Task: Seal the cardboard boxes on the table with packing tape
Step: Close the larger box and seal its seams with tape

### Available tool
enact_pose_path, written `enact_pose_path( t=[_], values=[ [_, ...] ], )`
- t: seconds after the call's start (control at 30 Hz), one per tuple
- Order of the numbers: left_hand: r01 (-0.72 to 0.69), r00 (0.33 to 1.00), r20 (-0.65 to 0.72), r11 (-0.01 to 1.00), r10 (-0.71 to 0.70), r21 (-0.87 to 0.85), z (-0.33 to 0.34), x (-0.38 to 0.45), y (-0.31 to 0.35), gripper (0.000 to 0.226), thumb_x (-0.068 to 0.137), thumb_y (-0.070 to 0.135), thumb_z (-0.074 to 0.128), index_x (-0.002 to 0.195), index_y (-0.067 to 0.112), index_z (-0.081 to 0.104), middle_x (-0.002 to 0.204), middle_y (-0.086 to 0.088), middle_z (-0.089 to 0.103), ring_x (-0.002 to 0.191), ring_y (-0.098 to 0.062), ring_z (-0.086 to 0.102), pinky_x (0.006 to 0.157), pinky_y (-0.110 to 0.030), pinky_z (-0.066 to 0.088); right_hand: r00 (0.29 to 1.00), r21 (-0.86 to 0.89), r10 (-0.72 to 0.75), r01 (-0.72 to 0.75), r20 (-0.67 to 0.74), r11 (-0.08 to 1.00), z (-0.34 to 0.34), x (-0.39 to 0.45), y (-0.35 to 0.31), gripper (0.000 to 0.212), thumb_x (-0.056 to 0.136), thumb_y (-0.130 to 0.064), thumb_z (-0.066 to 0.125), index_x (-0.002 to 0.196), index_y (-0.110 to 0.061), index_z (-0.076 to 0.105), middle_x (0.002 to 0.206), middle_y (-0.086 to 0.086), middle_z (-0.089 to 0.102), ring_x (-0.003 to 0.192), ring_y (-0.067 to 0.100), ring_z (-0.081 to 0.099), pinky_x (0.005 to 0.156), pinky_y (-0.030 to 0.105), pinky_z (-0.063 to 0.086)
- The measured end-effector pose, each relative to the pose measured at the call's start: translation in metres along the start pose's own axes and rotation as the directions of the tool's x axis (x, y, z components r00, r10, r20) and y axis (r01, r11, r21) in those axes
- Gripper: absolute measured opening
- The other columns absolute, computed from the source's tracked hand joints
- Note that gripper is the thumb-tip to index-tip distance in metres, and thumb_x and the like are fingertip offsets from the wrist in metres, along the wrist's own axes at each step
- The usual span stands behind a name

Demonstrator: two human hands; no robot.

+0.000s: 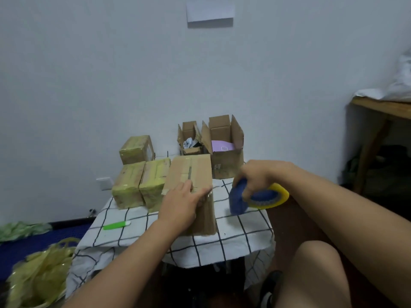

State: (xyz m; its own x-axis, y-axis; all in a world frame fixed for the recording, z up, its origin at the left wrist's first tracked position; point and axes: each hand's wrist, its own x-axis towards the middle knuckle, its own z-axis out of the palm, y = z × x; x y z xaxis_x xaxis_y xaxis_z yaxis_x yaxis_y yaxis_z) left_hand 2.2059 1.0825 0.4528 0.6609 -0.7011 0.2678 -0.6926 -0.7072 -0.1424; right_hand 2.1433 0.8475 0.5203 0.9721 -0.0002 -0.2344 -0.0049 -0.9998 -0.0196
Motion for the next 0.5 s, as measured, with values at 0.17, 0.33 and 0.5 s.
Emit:
enact_pose_path(
  t=[0.17, 0.33, 0.5],
  values=[
    [-0.050, 0.999, -0.017, 0.998, 0.050, 0.027, -0.001, 0.006, 0.001, 0.074, 0.098, 0.017, 0.041, 0.150, 0.054, 0.003, 0.128, -0.006, 0.041, 0.111, -0.025, 0.045, 0.076, -0.034, 0.031, 0.864, 0.371, 0.228, -0.052, -0.449, 0.927, 0.017, 0.001, 0.030, 0.058, 0.076, -0.043, 0.076, 0.132, -0.035, 0.061, 0.124, -0.004, 0.062, 0.102, 0.013, 0.053, 0.088, 0.031, 0.045],
    [-0.030, 1.000, -0.006, 0.999, 0.030, 0.040, 0.003, 0.008, 0.001, 0.072, 0.098, 0.016, 0.038, 0.149, 0.053, 0.005, 0.133, -0.009, 0.038, 0.117, -0.029, 0.041, 0.091, -0.039, 0.036, 0.753, 0.811, 0.409, 0.274, -0.515, 0.516, 0.064, 0.013, 0.015, 0.045, 0.082, -0.030, 0.080, 0.125, -0.032, 0.066, 0.123, -0.004, 0.064, 0.109, 0.016, 0.061, 0.091, 0.029, 0.049],
    [-0.033, 0.999, 0.024, 0.997, 0.031, 0.065, 0.005, 0.010, 0.005, 0.072, 0.096, 0.012, 0.035, 0.148, 0.053, 0.009, 0.135, -0.014, 0.034, 0.121, -0.034, 0.037, 0.096, -0.046, 0.033, 0.715, 0.912, 0.586, 0.394, -0.383, 0.115, 0.100, 0.023, -0.007, 0.037, 0.082, -0.018, 0.080, 0.116, -0.028, 0.069, 0.115, -0.003, 0.066, 0.100, 0.014, 0.064, 0.077, 0.020, 0.051]
  ],
)
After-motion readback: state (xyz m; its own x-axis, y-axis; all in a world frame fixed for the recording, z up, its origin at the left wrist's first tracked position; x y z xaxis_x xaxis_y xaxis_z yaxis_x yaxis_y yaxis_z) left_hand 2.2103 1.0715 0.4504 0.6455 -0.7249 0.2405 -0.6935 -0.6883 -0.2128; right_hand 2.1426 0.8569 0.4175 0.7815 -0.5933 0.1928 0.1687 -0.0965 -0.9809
